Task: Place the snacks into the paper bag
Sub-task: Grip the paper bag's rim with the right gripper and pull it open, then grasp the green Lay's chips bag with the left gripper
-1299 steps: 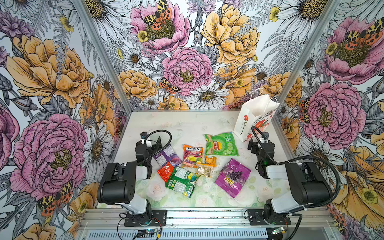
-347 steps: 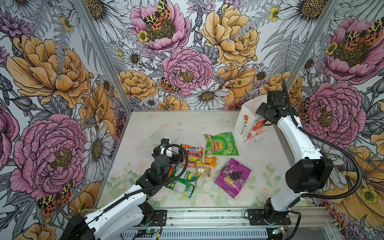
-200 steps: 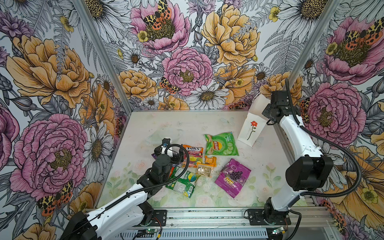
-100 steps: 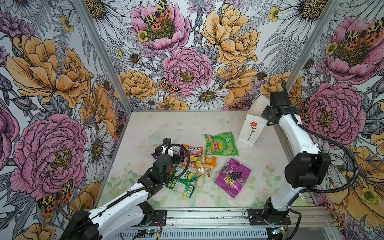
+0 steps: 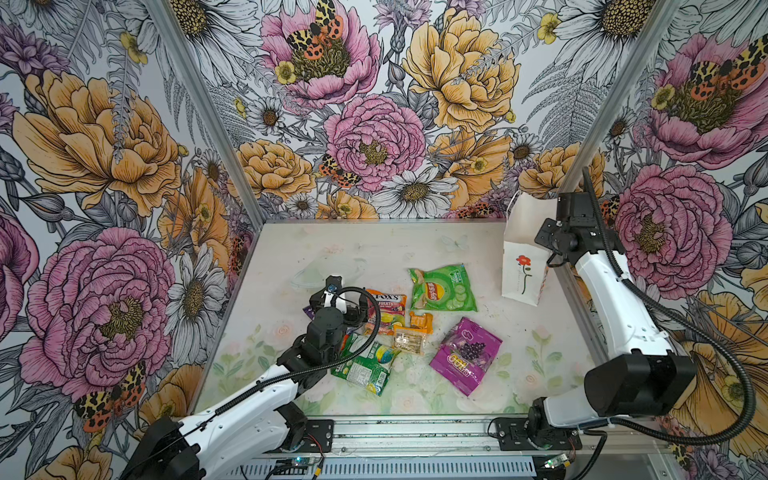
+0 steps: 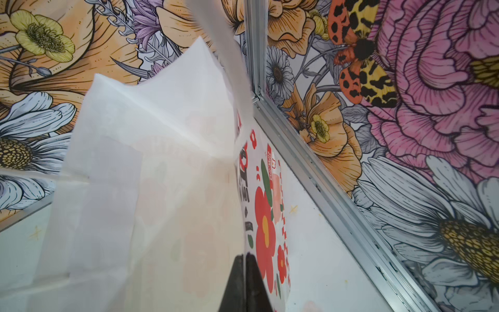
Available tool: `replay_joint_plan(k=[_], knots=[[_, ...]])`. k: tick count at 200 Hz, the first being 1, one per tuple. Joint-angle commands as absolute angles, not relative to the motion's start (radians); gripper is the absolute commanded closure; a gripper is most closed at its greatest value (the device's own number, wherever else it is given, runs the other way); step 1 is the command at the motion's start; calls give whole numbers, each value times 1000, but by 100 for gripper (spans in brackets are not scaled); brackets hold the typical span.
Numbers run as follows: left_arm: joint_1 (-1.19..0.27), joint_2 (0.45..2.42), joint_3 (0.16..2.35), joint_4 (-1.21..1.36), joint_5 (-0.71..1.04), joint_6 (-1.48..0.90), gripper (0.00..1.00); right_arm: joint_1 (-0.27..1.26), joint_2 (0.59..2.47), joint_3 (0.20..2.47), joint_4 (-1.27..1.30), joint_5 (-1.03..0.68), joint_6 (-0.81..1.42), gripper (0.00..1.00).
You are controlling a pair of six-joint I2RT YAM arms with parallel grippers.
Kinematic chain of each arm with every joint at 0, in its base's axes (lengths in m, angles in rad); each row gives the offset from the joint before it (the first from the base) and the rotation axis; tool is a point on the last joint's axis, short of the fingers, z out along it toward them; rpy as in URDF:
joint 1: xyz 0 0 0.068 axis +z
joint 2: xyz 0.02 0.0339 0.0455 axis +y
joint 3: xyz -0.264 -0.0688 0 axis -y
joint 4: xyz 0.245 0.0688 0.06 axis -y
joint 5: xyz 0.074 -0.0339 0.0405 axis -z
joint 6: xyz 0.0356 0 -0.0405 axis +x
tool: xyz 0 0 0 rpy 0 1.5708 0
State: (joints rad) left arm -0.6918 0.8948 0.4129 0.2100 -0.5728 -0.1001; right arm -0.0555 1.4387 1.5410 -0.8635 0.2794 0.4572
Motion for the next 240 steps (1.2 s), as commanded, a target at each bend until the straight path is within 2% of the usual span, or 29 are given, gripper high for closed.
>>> replay_joint_plan(k=[1,41,90,141,215,240], knots=[[-692,899,397,245,-596,-83,1,-48,1350,1462,-860,248,444,100],[-654,938,420,224,-531,-126,1,-39,1214,1341,-876,189,436,100],[-590,1068,614,10,-282,-355,4,-20,1118,1236,-894,178,428,100],[-661,1371,978,-254,-119,-470,3,-18,1073,1187,-891,179,422,100],[-725,1863,1459,-508,-95,-545,3,-14,981,1140,-881,185,408,100],[-732,1967,1559,-555,-92,-561,5,-15,971,1125,-868,179,407,100]])
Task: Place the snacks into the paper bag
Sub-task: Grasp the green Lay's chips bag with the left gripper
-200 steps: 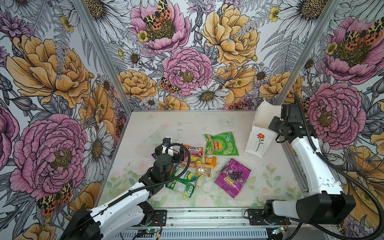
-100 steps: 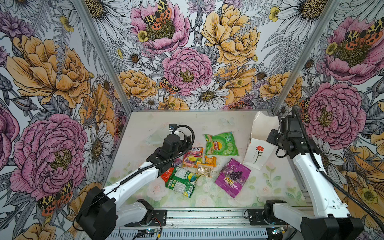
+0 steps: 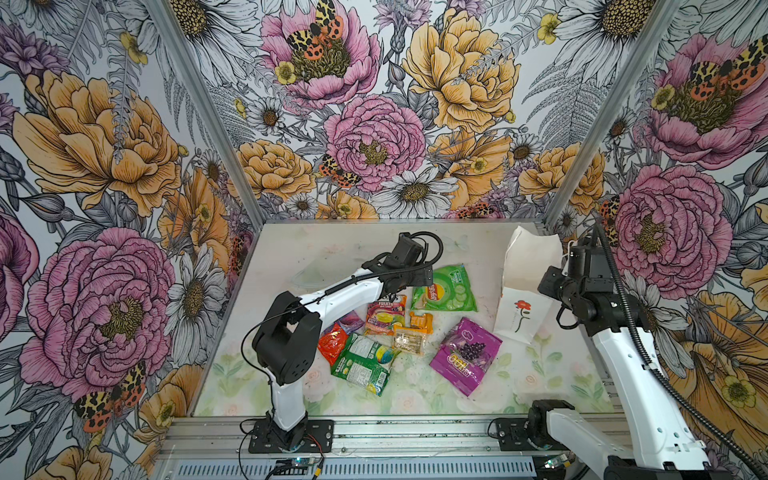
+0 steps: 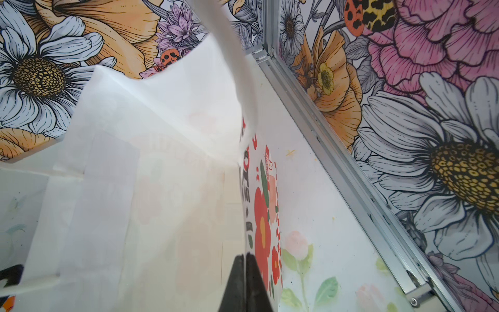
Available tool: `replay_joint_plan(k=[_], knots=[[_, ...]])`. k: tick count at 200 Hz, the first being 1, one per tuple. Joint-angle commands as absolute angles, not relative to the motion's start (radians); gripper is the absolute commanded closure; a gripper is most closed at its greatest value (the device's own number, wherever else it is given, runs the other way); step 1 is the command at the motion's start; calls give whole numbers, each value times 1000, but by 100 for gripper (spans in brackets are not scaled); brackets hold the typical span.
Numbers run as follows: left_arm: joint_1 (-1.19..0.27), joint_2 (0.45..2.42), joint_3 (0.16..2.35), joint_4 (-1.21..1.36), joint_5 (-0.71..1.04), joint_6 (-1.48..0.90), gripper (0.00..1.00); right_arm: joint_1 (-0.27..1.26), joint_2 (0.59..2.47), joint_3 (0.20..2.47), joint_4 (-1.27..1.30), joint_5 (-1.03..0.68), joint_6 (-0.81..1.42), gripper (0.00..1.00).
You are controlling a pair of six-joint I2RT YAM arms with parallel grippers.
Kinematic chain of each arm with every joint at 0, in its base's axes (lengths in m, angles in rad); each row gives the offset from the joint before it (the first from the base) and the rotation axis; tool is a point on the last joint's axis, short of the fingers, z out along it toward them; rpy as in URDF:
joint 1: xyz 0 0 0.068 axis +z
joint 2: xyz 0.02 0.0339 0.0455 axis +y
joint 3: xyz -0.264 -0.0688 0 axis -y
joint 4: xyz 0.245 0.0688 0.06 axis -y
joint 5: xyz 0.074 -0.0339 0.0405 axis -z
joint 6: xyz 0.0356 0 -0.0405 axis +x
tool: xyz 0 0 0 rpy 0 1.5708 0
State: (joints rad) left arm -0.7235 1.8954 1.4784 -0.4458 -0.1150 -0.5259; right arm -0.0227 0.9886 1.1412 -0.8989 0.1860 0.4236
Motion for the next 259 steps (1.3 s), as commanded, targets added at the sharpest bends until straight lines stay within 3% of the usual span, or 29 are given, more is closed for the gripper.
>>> replay_joint_plan(k=[1,78,138,156,185,210,259], knots=[[-732,1970,1563,-556,-92,-562,5,-14,970,1125,-867,178,407,100],[-736,2125,1659,-602,-43,-583,20,-14,969,1108,-840,161,405,100],[-737,2197,1707,-603,4,-579,42,-13,983,1108,-831,151,407,100],[-736,2208,1714,-604,3,-579,54,-14,987,1111,-830,148,407,100],[-725,2214,1706,-603,4,-584,63,-13,990,1115,-830,148,407,100],[-727,2205,1704,-603,-20,-575,80,-14,993,1114,-828,149,409,100],[-740,2137,1693,-601,-84,-563,94,-11,1002,1116,-830,172,402,100]])
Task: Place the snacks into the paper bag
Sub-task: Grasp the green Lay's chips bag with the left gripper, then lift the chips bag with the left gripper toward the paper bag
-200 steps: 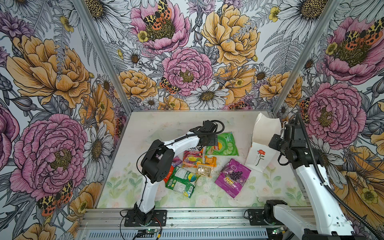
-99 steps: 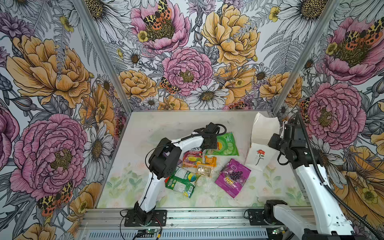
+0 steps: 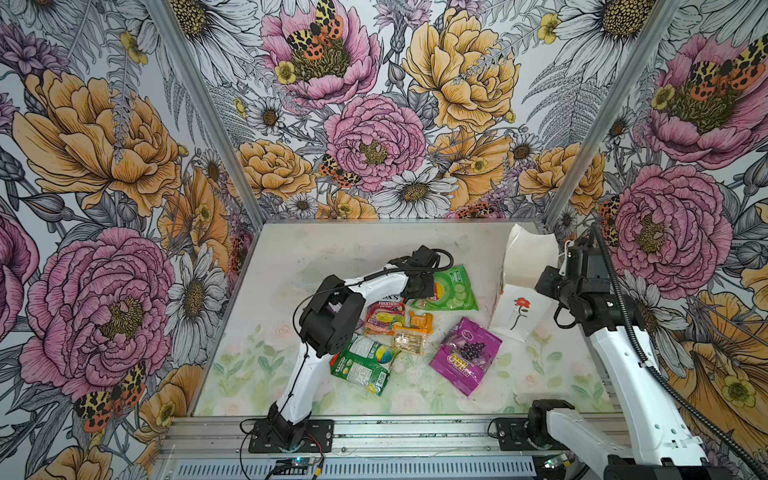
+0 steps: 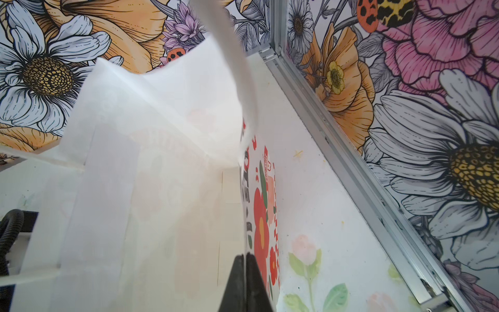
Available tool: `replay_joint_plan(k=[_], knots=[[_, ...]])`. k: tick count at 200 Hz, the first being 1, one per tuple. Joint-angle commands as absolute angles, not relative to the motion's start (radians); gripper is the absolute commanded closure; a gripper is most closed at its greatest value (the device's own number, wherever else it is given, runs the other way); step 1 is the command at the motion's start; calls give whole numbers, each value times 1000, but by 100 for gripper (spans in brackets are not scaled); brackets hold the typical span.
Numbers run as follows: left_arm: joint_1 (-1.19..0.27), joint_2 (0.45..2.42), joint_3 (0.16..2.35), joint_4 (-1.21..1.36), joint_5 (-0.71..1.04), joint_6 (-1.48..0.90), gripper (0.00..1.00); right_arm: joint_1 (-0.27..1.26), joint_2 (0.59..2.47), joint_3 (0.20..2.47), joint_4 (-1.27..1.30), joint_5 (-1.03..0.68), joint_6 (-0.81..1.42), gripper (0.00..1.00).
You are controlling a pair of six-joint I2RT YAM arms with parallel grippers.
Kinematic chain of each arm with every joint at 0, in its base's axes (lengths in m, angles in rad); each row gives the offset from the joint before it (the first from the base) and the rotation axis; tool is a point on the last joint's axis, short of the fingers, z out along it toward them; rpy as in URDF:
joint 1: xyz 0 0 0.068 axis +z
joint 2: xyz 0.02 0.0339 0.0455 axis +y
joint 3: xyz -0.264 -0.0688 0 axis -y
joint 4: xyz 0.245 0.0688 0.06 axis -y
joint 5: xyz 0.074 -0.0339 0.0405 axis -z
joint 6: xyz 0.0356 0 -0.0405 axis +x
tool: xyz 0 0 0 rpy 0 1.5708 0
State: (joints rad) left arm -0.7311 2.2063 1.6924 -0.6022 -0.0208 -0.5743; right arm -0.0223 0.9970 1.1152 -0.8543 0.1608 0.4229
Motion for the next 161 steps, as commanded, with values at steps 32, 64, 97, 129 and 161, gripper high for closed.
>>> replay_joint_plan(k=[32,64,97,129,161], knots=[[-749,2049,1675,-595,-146,-550,100,2,1016,1137,-830,185,392,100],[-752,1912,1605,-532,-198,-539,100,32,1074,1201,-831,172,375,100],[-751,1737,1517,-481,-272,-534,100,72,1151,1288,-830,165,357,100],[-735,1595,1450,-479,-307,-534,100,116,1235,1371,-824,138,319,100],[-691,1461,1403,-491,-294,-558,100,175,1332,1431,-812,140,307,100]])
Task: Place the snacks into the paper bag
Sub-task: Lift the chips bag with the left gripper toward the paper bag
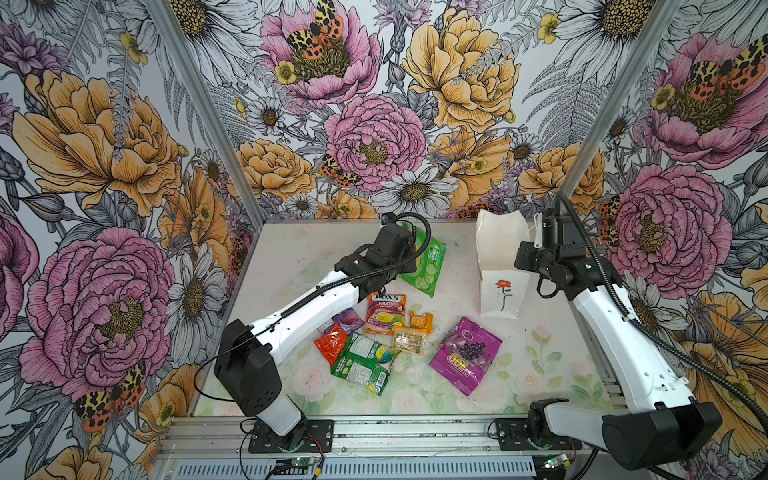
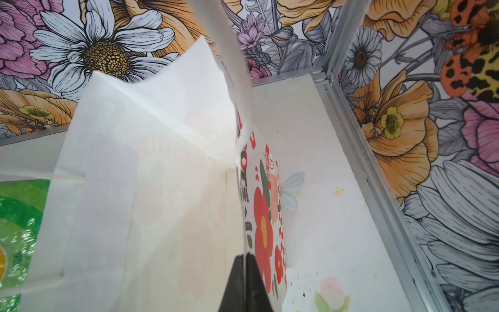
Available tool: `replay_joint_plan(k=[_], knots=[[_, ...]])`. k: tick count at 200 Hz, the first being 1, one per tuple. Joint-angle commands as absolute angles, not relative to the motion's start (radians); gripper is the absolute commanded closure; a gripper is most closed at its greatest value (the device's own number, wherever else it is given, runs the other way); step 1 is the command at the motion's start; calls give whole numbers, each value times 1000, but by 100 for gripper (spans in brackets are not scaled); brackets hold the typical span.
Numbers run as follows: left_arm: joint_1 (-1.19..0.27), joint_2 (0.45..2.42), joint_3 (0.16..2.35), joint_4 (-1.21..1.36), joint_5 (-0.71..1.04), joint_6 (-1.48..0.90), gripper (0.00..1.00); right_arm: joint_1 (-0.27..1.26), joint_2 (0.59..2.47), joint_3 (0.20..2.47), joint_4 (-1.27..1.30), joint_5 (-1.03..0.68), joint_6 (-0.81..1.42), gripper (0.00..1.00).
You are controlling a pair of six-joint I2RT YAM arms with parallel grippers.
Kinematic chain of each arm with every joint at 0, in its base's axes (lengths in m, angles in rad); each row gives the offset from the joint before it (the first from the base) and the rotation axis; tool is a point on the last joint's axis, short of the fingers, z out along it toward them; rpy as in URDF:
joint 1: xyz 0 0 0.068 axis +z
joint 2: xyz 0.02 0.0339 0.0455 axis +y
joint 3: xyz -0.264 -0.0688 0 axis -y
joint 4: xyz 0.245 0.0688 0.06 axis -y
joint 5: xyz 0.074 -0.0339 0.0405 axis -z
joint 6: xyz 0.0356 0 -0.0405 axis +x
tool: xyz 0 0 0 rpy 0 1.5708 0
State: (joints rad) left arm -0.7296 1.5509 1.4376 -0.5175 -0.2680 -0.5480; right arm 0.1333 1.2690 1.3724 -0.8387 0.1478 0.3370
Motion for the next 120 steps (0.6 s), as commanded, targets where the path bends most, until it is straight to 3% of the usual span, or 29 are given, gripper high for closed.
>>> replay_joint_plan(k=[1,120], knots=[[-688,1457,1403,-493,-292,-560,100,177,1337,1433,-812,141,307,100],[-503,1272,1677,-792,-144,-620,100,399,1656,1682,-805,149,299,100]])
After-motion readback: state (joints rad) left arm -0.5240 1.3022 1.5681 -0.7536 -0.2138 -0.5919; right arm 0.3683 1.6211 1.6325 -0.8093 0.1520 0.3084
